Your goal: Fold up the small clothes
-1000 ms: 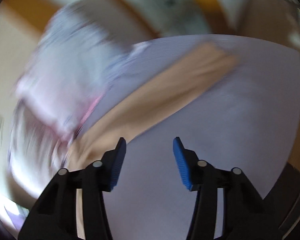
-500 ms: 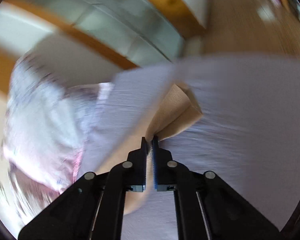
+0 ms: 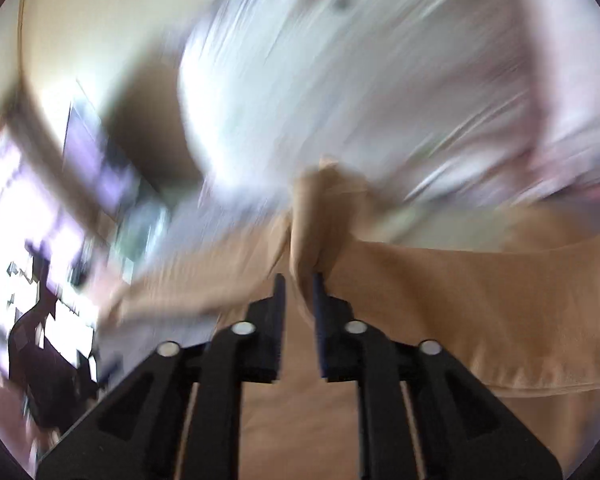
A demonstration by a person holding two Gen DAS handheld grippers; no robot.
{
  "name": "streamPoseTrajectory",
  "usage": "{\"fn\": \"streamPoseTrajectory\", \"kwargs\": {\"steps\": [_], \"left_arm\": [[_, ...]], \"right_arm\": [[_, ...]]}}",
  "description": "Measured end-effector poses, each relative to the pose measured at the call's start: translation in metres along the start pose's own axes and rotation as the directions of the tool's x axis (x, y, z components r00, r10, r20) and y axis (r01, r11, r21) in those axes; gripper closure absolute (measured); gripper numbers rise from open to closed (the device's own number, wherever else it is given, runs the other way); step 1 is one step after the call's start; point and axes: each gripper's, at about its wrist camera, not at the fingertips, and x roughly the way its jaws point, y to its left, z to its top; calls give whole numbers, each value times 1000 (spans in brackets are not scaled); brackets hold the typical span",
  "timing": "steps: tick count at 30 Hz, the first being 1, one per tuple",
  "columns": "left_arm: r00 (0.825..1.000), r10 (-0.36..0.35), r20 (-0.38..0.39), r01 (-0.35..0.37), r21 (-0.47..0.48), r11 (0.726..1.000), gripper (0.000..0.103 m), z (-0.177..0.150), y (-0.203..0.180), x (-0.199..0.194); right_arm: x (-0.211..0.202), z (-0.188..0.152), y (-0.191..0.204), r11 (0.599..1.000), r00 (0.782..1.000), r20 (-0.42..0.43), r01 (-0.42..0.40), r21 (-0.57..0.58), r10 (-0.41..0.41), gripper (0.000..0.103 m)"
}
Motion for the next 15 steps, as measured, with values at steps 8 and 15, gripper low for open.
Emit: {"fn": "streamPoseTrajectory", "kwargs": {"steps": [8, 15], "left_arm": [[995, 97, 2, -94, -235, 967, 5, 63, 74, -4], [988, 154, -19, -147, -418, 896, 26, 86, 108, -4]], "right_arm": [[-22, -36, 15, 996, 996, 80, 35, -84, -28, 33], [-67, -54, -12, 999, 996, 84, -20, 42, 17, 27]]}}
